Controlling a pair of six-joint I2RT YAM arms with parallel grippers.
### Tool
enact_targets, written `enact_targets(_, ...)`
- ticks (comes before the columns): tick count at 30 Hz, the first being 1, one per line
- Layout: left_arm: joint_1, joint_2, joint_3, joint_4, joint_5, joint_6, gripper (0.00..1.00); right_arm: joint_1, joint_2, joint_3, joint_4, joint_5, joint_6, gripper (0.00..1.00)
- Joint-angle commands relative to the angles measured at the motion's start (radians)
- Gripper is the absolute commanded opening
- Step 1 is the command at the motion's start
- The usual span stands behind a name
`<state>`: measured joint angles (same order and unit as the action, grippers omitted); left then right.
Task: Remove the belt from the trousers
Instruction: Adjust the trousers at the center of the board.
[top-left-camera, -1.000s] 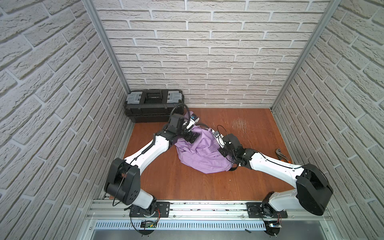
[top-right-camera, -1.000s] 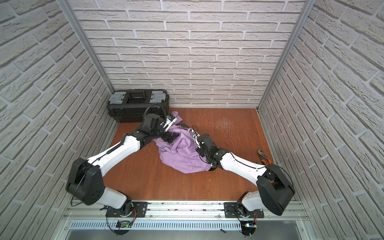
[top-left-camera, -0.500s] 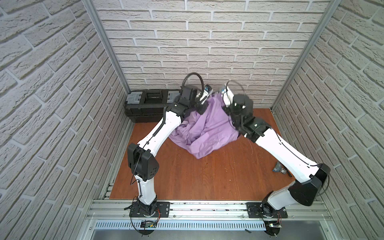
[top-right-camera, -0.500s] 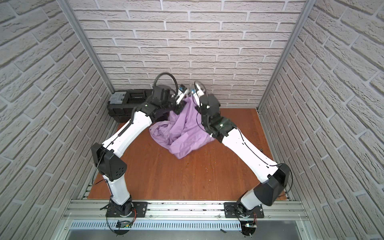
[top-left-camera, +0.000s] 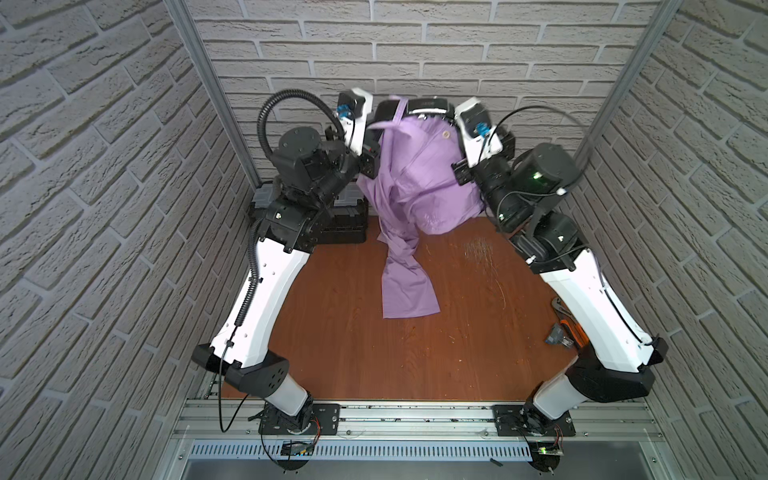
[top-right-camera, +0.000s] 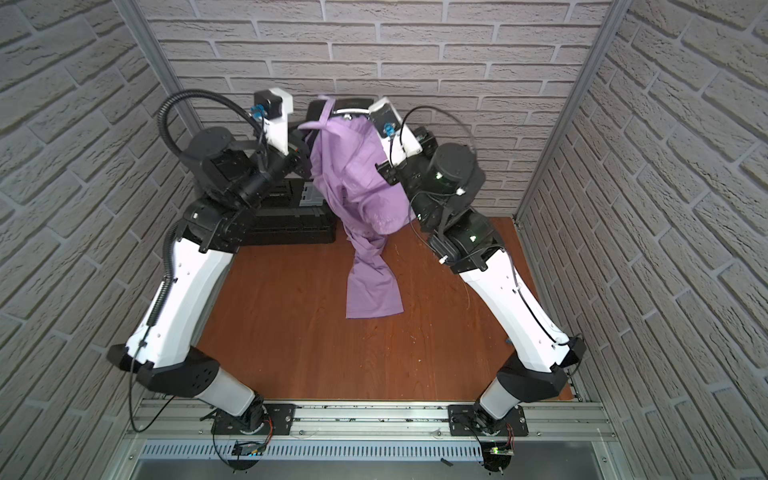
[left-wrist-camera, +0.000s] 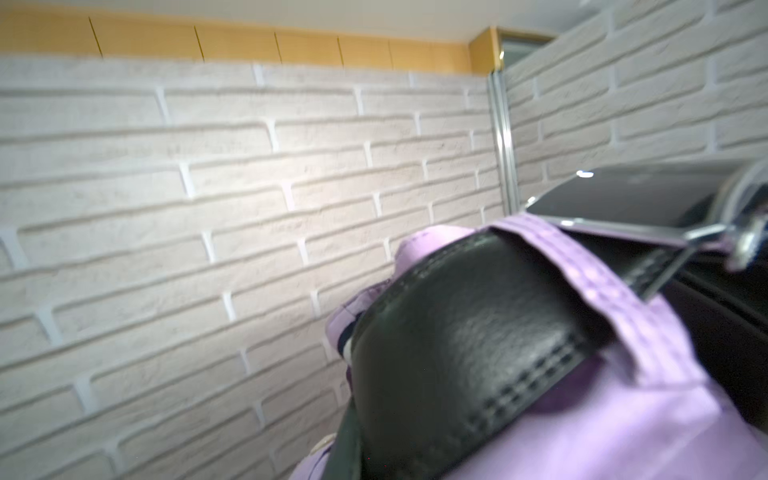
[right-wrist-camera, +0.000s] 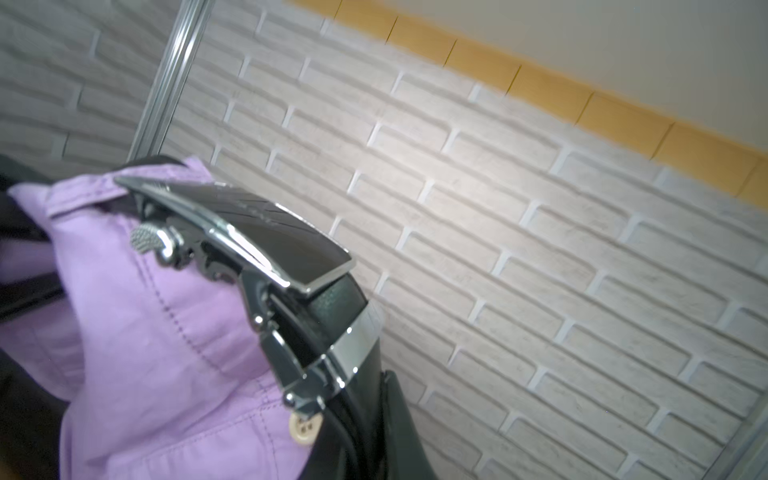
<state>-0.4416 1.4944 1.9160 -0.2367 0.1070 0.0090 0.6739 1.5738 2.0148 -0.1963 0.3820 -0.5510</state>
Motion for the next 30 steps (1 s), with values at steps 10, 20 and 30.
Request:
enact_targets(10,0.075,-0.312,-0.856,-0.1,-0.025,-0.2,0.0,-0.073,0.045,-0.46,-0.102,-0.05,0.23,0.03)
enact_targets(20,-0.305,-0.506,-1.431,0.151,-0.35,-0.532,0.36,-0.073,-0.009,-0.966,0.078,-0.15,0.291,0.03)
enact_targets(30,-0.362,-0.789,-1.343,0.1,-0.357,-0.248,0.89,-0.042,-0.132,-1.252,0.415,-0.101,0.047,0.03)
